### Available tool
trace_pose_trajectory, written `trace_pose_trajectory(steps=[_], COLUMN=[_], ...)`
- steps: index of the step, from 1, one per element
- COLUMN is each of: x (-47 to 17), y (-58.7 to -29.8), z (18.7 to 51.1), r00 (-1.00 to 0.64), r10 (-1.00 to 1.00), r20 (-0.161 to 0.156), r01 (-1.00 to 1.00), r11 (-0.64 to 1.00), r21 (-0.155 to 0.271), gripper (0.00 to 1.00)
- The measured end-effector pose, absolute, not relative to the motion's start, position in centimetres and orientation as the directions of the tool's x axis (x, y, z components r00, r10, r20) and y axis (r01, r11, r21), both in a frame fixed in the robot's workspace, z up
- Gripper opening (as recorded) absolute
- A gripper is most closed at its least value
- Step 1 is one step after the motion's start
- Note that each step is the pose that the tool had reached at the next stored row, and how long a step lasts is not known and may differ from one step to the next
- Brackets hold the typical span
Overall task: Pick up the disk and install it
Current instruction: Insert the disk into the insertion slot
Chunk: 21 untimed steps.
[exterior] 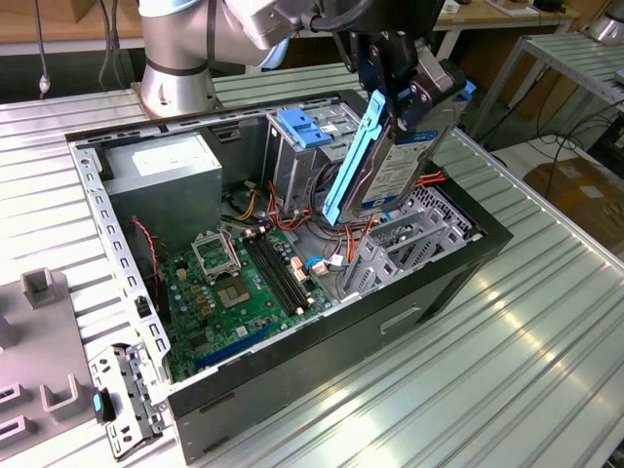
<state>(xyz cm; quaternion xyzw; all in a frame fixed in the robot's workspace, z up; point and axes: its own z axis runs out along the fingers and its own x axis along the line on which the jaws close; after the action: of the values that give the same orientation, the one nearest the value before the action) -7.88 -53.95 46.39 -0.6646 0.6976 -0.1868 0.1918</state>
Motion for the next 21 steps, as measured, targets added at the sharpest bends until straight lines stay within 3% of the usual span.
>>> trace_pose_trajectory(steps=[21], x=[-7.16], y=[-53.96], z=[46.26], r00=[-0.043], r10=[-0.999], r20=[-0.02], r01=[-0.848], r11=[0.047], r21=[-0.528], gripper=[0.37])
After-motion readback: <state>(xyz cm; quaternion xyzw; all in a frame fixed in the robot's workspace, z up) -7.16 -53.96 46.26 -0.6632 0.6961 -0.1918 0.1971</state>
